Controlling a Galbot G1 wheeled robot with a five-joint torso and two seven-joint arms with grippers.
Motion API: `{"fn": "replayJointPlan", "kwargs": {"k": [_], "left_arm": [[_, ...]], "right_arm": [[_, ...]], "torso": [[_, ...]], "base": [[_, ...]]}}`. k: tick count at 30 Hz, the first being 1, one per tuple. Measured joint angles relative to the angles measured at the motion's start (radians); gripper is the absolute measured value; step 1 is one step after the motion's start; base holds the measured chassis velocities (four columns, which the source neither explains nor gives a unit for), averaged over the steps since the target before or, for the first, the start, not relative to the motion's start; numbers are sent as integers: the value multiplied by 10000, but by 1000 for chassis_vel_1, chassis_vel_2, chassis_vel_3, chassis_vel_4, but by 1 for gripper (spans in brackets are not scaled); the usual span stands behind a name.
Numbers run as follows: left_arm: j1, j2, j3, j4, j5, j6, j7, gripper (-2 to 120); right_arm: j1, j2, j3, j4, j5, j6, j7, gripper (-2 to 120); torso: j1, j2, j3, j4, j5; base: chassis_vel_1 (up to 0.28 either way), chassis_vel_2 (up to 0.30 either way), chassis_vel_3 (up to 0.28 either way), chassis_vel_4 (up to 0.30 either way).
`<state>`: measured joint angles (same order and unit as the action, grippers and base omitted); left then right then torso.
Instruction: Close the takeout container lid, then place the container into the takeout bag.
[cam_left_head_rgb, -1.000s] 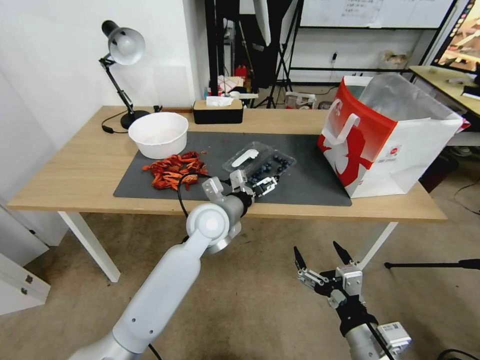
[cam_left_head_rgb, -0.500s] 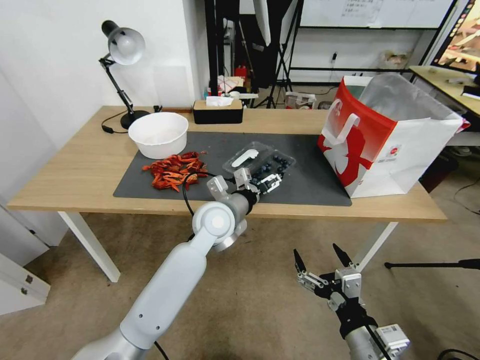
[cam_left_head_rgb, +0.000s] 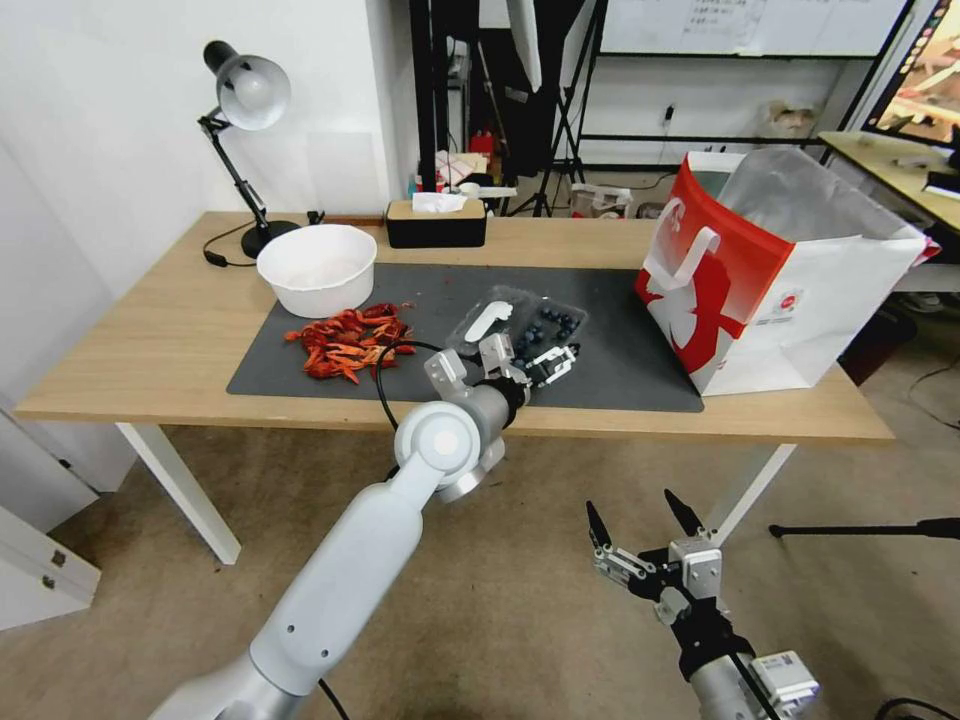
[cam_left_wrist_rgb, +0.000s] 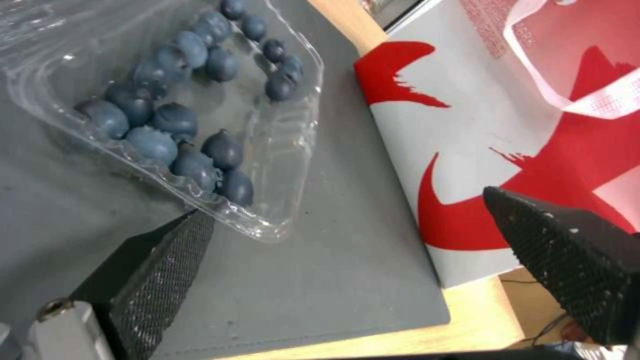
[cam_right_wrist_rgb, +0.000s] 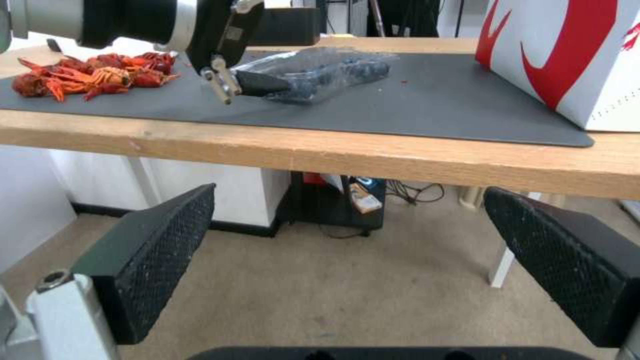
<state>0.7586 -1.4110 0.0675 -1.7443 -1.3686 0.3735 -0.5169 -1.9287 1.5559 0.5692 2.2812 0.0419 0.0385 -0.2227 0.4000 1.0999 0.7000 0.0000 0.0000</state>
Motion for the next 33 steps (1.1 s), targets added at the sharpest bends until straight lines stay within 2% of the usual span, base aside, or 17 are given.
{"fn": "replayJointPlan", "kwargs": {"k": [33], "left_arm": [[-734,-1046,514,975,226,1,-52,100]], "right_arm": [[-178,32,231,66,35,224,-48,100]], "torso": [[-1,0,0,0,1]], "base": [[0,0,0,0]]}}
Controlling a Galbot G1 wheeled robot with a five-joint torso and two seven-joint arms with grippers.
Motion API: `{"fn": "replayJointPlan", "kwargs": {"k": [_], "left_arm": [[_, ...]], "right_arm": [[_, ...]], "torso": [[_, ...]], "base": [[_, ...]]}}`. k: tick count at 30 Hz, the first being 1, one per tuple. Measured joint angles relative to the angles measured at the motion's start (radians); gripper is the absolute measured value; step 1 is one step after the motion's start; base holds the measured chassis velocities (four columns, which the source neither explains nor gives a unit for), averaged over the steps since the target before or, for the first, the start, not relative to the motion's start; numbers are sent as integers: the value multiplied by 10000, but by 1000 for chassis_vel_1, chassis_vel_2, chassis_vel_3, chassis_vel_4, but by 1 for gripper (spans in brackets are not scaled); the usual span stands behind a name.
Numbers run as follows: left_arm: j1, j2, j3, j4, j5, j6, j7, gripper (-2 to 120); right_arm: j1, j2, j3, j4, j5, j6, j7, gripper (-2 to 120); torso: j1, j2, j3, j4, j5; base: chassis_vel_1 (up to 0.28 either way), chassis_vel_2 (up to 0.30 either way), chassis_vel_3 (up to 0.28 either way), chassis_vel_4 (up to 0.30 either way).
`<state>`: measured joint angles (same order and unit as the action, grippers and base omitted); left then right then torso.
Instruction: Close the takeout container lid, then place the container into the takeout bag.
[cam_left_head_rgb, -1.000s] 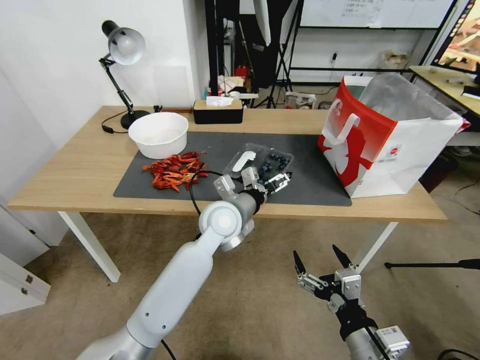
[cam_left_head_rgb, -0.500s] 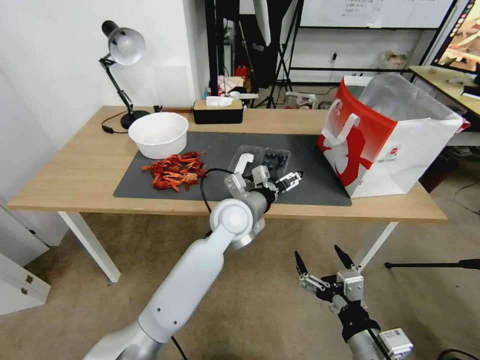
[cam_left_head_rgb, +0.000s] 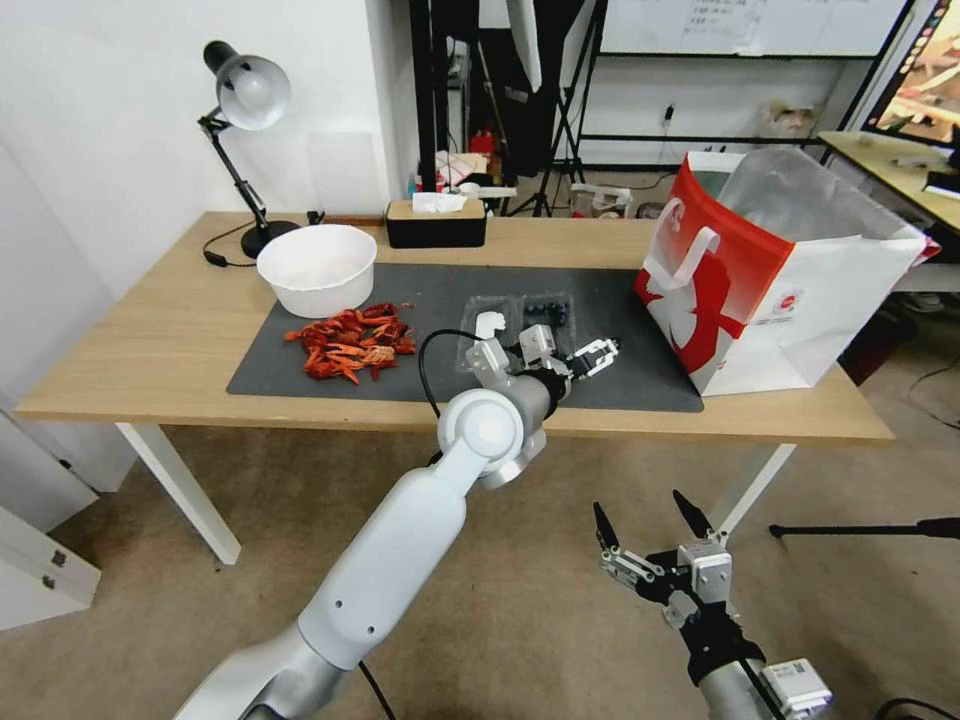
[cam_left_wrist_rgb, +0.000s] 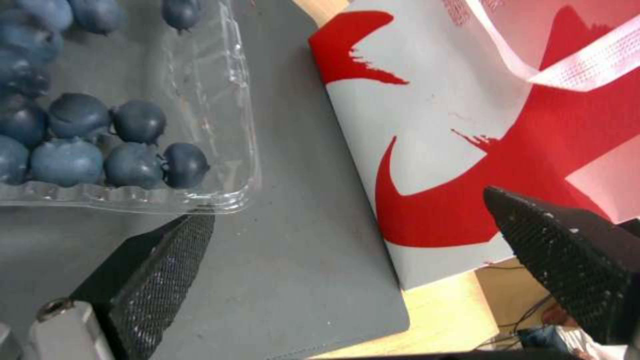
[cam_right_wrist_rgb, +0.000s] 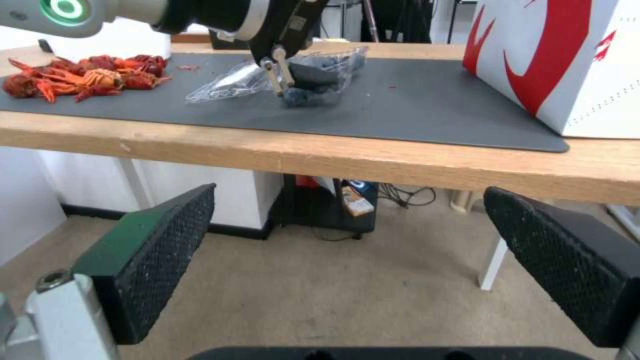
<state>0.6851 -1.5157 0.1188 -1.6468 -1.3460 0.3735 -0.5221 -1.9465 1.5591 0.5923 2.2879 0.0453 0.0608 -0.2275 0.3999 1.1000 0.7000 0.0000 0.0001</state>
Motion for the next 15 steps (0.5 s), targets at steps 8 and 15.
{"fn": "replayJointPlan", "kwargs": {"k": [8,15], "left_arm": [[-218,-320,89,435,113,-34,5,100],[-366,-500,97,706,172,-68,48,100]], "right_arm": [[-87,-6,102,41,77,90,-24,100],[-135,10,128,64,83,166,-45,100]], "torso": [[0,0,0,0,0],[1,0,0,0,-1]], "base": [[0,0,0,0],[0,0,0,0]]}}
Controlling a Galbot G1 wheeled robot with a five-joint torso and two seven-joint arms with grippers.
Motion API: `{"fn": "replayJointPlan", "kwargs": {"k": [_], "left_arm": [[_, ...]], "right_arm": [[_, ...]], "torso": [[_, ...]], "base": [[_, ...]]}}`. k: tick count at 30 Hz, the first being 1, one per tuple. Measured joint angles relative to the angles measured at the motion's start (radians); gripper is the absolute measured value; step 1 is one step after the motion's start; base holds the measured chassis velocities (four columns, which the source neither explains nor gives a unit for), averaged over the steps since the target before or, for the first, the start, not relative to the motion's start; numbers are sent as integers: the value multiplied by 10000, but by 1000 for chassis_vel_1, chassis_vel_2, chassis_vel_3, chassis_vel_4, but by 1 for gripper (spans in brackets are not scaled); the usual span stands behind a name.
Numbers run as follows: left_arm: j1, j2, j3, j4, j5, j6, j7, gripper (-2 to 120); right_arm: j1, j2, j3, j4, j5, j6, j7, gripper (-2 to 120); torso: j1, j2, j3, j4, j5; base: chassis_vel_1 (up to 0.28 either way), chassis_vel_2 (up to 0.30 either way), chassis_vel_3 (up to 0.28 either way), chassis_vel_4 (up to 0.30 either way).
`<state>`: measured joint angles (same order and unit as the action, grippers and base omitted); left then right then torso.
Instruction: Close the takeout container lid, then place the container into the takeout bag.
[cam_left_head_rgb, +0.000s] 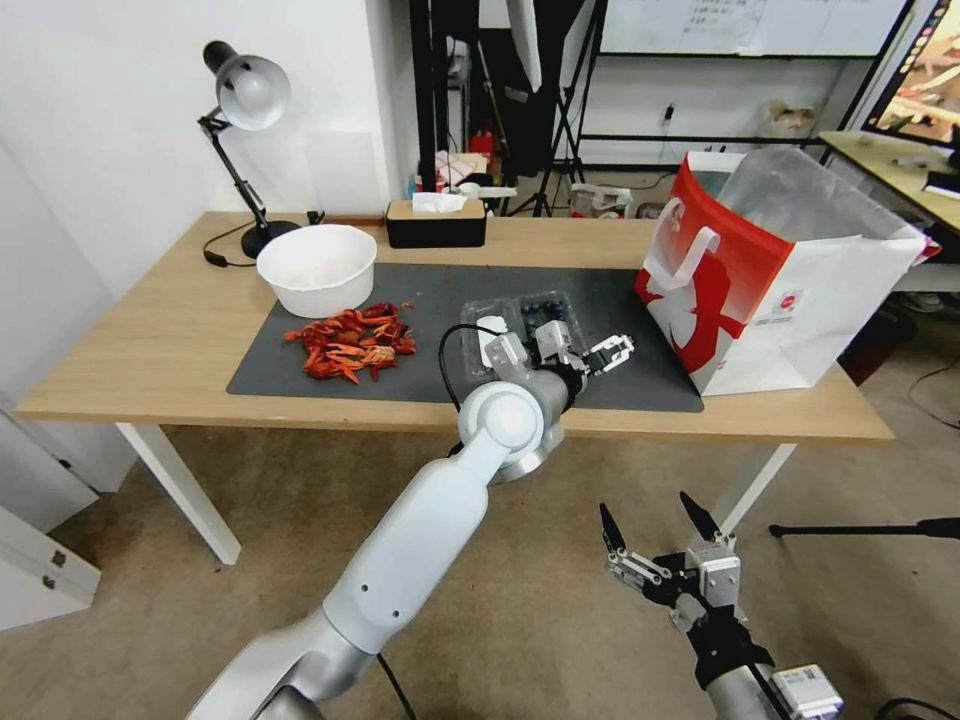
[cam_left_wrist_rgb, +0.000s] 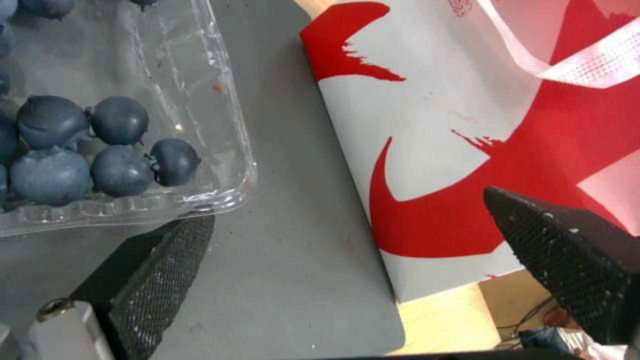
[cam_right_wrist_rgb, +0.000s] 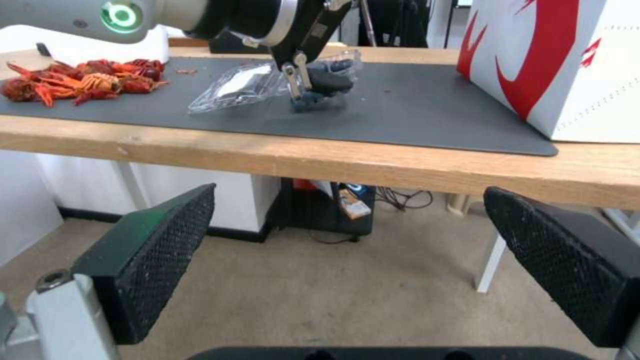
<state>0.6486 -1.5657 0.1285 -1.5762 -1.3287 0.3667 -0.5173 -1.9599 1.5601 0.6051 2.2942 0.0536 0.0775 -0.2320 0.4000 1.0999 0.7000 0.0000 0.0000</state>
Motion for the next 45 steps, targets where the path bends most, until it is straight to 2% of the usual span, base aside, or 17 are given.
{"fn": "replayJointPlan", "kwargs": {"k": [7,14,21,23,26,27,31,32,33,34,35,36,39,40,42,43,45], "left_arm": [[-39,-49,-12,46,40,-18,20,100],[359,288,88,-594,-16,79,-10,100],[1249,837,90,-1859,-99,253,-186,100],[1471,985,9,-2170,33,253,-185,100],[2211,1530,-310,-3090,767,192,23,100],[2211,1530,-310,-3090,767,192,23,100],[3652,2383,-973,-4433,2508,-98,880,100],[3652,2383,-973,-4433,2508,-98,880,100],[4135,2573,-1150,-4725,3183,-294,1179,100],[4255,2616,-1191,-4786,3352,-350,1255,100],[5152,2874,-1482,-5073,4735,-963,1918,100],[5152,2874,-1482,-5073,4735,-963,1918,100],[6307,3165,-2054,-5300,7395,-2271,3162,100],[6307,3165,-2054,-5300,7395,-2271,3162,100],[7006,3299,-2458,-5364,9100,-3215,3746,100],[7006,3299,-2458,-5364,9100,-3215,3746,100],[7687,3406,-2894,-5353,10494,-4119,4117,100]], "right_arm": [[-36,-2,4,80,-12,8,-9,100],[-34,-2,-31,95,-47,8,-14,100],[-25,6,-148,99,-145,14,-18,100],[-18,10,-167,99,-165,20,-19,100],[1,14,-233,105,-213,23,-20,100],[1,14,-233,105,-213,23,-20,100],[68,-11,-270,122,-269,28,-22,100],[68,-11,-270,122,-269,28,-22,100],[91,-17,-272,122,-269,29,-22,100],[96,-23,-272,120,-269,30,-22,100],[130,-53,-285,80,-269,36,-22,100],[130,-53,-285,80,-269,36,-22,100],[173,-58,-338,30,-269,46,-22,100],[173,-58,-338,30,-269,46,-22,100],[209,-56,-345,26,-245,46,-22,100],[209,-56,-345,26,-245,46,-22,100],[226,-78,-314,51,-174,46,-22,100]], "torso": [[0,0,0,0,-1],[0,0,0,0,-1],[0,0,0,0,-2],[0,1,-1,-3,-2],[1,0,-1,1,-2],[1,0,-1,1,-2],[1,1,-2,2,-3],[1,1,-2,2,-3],[1,1,-2,0,-2],[1,1,-2,2,-2],[1,2,-2,2,-5],[1,2,-2,2,-5],[0,2,-2,1,-1],[0,2,-2,1,-1],[0,2,-2,-1,-1],[0,2,-2,-1,-1],[0,3,-2,1,-1]], "base": [[0,0,0,0],[0,0,0,0],[0,0,0,0],[0,0,0,0],[0,0,0,0],[0,0,0,0],[0,0,0,0],[0,0,0,0],[0,0,0,0],[0,0,0,0],[0,0,0,0],[0,0,0,0],[0,0,0,0],[0,0,0,0],[0,0,0,0],[0,0,0,0],[0,0,0,0]]}}
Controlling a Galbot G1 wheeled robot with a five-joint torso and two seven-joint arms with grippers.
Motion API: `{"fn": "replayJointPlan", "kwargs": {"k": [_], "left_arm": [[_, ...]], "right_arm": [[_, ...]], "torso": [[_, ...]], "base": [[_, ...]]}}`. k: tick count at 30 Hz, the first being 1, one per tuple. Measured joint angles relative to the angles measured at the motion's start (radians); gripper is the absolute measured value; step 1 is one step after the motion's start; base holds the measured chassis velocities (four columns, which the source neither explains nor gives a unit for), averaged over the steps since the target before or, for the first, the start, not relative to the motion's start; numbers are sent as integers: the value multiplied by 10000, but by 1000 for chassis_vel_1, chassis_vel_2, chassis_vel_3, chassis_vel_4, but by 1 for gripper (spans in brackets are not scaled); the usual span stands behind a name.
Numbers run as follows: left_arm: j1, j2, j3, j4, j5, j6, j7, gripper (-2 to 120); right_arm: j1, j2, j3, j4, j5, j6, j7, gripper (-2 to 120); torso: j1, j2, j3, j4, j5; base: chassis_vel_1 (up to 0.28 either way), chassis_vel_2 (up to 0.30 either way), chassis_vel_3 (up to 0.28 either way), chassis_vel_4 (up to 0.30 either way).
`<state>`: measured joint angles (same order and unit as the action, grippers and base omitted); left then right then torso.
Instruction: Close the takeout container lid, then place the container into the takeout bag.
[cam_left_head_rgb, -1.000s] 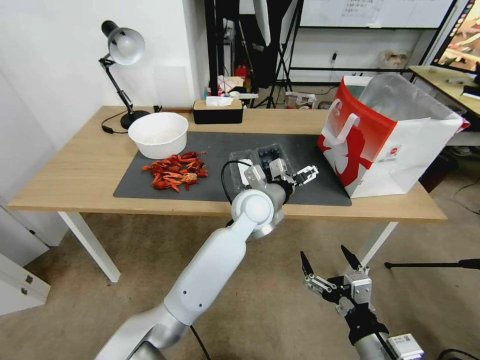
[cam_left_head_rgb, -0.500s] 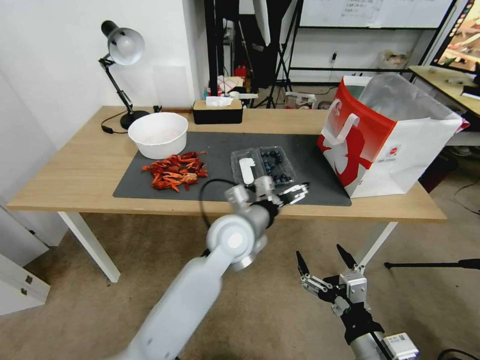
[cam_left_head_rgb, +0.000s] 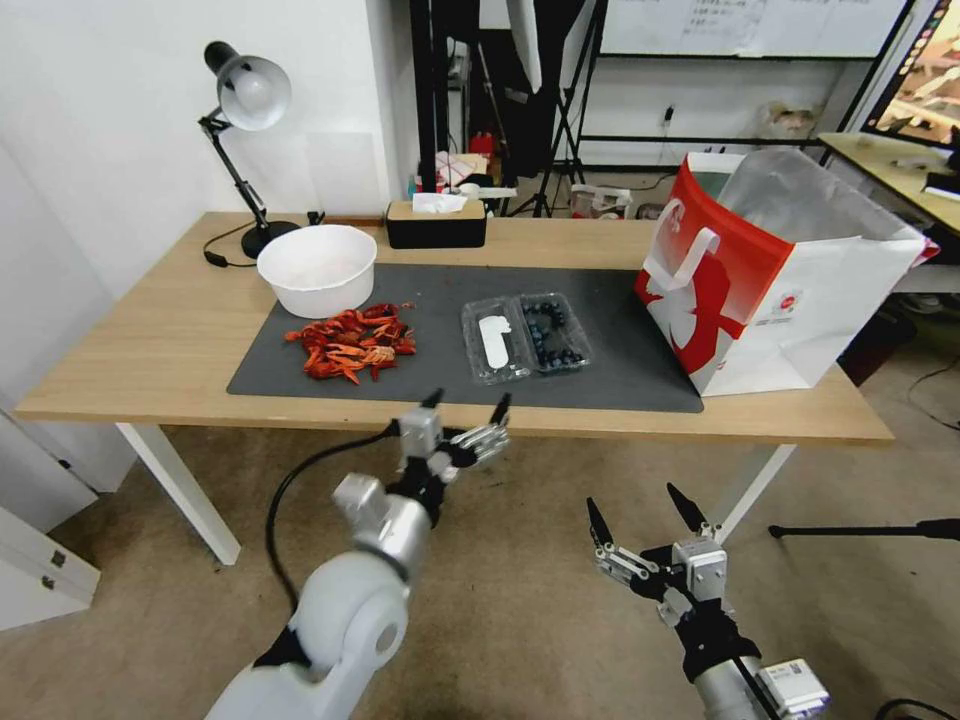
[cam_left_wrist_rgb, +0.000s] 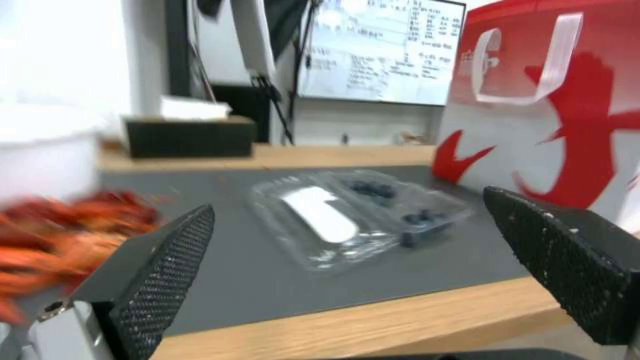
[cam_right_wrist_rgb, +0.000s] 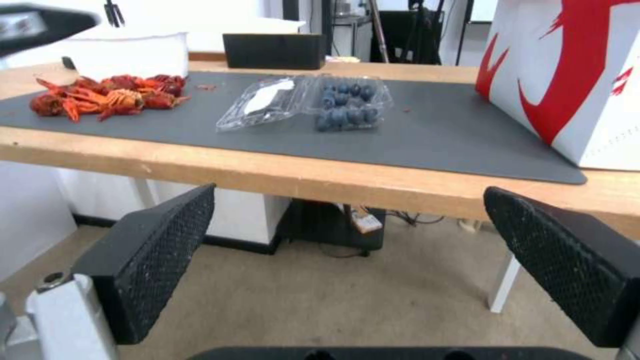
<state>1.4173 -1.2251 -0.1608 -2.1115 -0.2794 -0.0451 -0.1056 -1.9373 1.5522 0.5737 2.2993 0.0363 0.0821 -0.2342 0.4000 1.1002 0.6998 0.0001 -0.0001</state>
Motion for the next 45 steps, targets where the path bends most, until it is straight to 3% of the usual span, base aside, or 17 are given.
{"fn": "replayJointPlan", "kwargs": {"k": [7,12,20,28,34,45], "left_arm": [[890,127,-842,226,1359,-814,189,100],[1705,215,-1365,104,1481,-956,169,100],[2324,229,-1409,128,1472,-1197,-65,100],[2302,113,-1279,226,1356,-1190,-328,100],[2224,63,-1212,301,1303,-1132,-444,100],[1439,227,-891,47,227,-203,-463,100]], "right_arm": [[8,-36,69,83,108,0,0,100],[22,-245,106,-6,199,302,0,100],[154,-399,96,-354,481,1090,37,100],[396,-172,58,-818,347,1968,767,100],[370,-136,44,-832,361,2103,1028,100],[266,-86,18,-654,397,2036,1008,100]], "torso": [[0,-1,0,-1,-1],[0,-2,1,-1,3],[-1,-2,1,-1,2],[0,-3,1,-2,1],[-1,-2,2,-1,1],[0,-3,2,-2,0]], "base": [[0,0,0,0],[0,0,0,0],[0,0,0,0],[0,0,0,0],[0,0,0,0],[0,0,0,0]]}}
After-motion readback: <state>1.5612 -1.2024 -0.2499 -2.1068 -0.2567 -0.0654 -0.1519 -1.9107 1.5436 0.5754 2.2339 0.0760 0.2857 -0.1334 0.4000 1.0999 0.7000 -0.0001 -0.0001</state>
